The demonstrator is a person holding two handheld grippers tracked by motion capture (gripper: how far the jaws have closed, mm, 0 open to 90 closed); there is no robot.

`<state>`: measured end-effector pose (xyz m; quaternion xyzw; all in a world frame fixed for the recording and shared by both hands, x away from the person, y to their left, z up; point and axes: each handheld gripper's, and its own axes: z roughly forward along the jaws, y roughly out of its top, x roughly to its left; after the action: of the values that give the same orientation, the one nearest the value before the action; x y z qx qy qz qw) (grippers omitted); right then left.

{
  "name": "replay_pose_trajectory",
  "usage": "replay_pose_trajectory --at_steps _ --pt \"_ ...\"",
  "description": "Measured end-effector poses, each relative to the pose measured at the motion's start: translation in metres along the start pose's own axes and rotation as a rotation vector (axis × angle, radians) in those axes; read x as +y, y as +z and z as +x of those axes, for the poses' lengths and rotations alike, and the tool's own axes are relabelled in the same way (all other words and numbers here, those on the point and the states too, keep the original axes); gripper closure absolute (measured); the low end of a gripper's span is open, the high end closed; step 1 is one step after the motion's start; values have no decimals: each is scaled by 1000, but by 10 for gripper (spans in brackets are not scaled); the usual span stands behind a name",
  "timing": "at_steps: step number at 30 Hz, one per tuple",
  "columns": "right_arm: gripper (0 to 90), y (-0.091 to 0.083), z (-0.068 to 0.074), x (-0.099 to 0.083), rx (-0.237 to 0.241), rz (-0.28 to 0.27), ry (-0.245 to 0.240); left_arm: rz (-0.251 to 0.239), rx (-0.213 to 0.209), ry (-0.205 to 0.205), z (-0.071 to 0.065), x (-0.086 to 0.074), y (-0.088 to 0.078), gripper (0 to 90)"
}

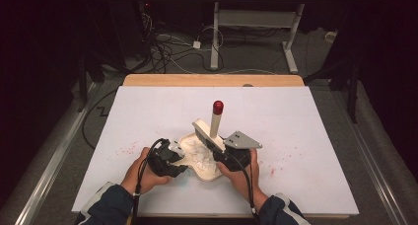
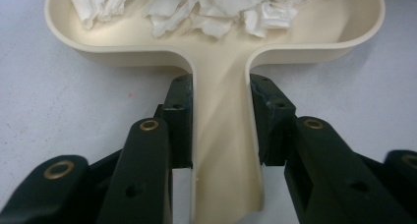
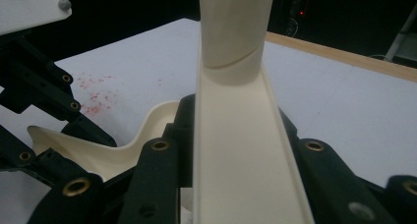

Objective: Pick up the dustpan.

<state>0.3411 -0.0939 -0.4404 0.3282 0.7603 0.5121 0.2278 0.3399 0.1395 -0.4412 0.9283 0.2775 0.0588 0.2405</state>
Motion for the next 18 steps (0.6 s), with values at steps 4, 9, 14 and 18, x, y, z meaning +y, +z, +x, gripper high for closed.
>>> replay_pose_trajectory --at_steps 4,9,14,18 --pt "674 -3 -2 3 -2 -14 19 -2 0 0 0 0 0 635" --pt "674 2 -3 -3 10 13 44 3 9 7 -1 -1 1 635" --pt "674 -3 -3 2 27 -2 61 2 7 7 0 -1 1 634" --pt "674 -12 0 9 48 -31 65 0 15 9 0 -2 1 634"
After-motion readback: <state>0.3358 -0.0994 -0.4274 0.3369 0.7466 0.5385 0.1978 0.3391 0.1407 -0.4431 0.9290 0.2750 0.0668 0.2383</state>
